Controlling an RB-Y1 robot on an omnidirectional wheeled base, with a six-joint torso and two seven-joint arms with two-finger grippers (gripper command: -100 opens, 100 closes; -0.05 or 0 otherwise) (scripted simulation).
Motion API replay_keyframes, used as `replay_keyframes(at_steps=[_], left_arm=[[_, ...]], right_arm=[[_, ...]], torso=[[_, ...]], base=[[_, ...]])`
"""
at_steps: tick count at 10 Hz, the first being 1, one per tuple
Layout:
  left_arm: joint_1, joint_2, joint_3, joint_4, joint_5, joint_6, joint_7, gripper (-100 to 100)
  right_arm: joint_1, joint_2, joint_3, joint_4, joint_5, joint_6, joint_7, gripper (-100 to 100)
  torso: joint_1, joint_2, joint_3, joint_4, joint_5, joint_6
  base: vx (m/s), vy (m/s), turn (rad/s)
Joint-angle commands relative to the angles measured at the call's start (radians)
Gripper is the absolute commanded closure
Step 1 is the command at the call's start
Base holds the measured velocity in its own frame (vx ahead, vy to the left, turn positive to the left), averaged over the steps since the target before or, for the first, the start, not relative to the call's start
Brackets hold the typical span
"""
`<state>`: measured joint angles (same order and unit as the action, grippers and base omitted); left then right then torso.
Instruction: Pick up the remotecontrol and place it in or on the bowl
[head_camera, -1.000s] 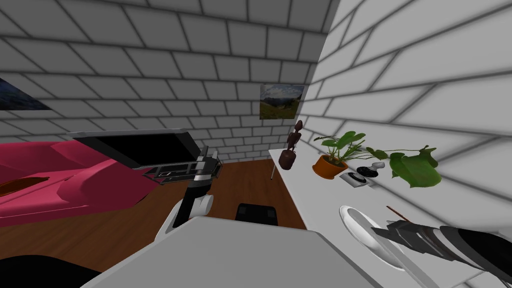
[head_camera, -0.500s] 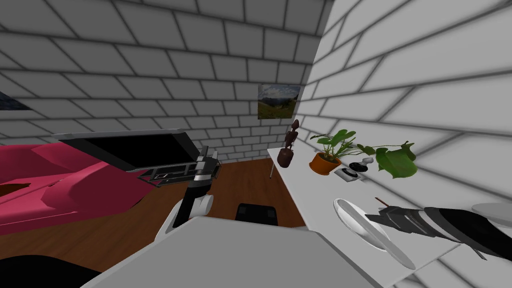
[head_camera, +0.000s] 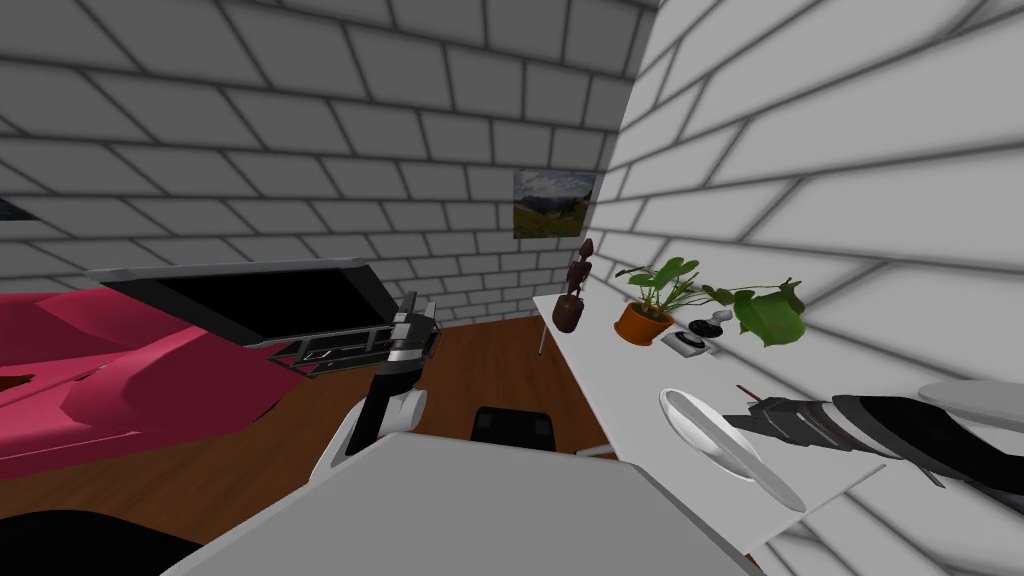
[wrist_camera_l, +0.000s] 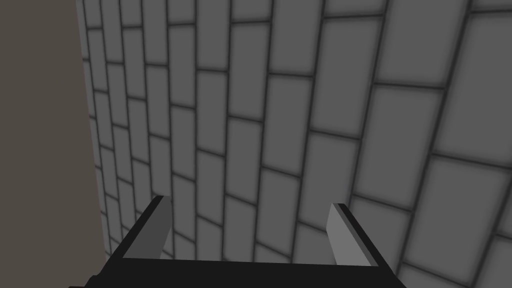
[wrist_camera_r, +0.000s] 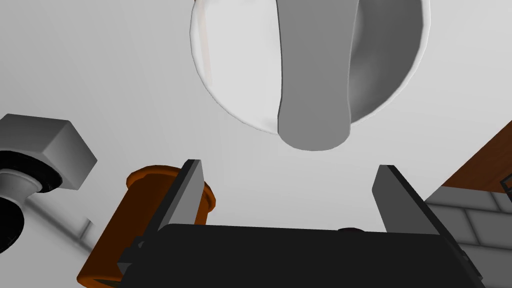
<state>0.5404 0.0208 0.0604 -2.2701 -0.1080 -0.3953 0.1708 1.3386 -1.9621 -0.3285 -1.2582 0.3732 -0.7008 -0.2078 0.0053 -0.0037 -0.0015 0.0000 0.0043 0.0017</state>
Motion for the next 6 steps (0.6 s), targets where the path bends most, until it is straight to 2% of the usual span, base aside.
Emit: replay_keyframes(at_steps=[1, 6], left_arm=[[0.000, 0.000, 0.000, 0.000, 0.000, 0.000, 0.000, 0], [0.000, 0.000, 0.000, 0.000, 0.000, 0.000, 0.000, 0]], right_arm=[[0.000, 0.000, 0.000, 0.000, 0.000, 0.000, 0.000, 0], [0.000, 0.000, 0.000, 0.000, -0.001, 0.000, 0.001, 0]], torso=[[0.000, 0.000, 0.000, 0.000, 0.000, 0.000], [0.000, -0.001, -0.001, 0.000, 0.000, 0.000]], base=[[0.000, 0.000, 0.000], [0.000, 0.000, 0.000]])
